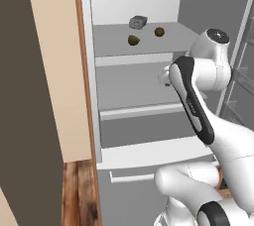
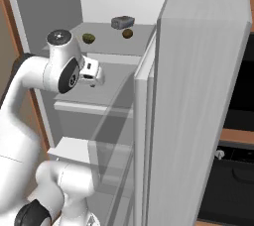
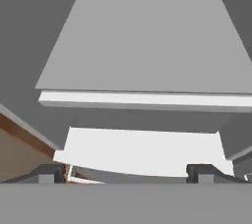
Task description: Pick the two kiwis from the fridge and place them on the plate next to the blender to make a fruit smoothie.
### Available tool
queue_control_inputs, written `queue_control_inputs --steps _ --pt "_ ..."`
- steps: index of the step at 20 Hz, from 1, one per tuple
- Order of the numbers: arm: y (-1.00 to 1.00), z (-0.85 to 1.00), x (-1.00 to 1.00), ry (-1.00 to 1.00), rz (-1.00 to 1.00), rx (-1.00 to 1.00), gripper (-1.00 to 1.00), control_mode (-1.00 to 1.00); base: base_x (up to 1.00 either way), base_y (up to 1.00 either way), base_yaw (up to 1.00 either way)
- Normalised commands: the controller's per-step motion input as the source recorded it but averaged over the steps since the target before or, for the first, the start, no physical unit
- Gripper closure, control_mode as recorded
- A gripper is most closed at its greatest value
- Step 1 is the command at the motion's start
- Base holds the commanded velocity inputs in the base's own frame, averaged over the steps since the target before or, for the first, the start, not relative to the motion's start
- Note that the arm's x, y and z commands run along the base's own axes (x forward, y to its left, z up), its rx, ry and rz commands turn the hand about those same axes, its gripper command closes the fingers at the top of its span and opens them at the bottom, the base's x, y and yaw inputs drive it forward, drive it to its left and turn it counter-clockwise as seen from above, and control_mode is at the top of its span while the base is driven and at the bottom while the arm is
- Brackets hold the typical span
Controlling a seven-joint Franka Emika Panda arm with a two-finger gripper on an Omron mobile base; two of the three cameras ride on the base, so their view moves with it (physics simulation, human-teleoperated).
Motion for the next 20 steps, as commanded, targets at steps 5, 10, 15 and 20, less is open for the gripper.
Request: queue_control_inputs --steps 5,10,15,20 --pt "0.23 0.94 -0.05 -0.3 0.0 0.01 -1.0 -1.0 0.0 0.0 0.0" --pt "0.28 0.97 0.09 -0.08 0.0 0.0 -1.0 -1.0 0.0 0.0 0.0" --pt "0.44 0.17 0.63 0.06 0.0 0.0 -1.0 -1.0 0.0 0.0 0.0" --pt "0.34 0.0 0.74 0.0 0.0 0.0 -1.0 -1.0 0.0 0.0 0.0"
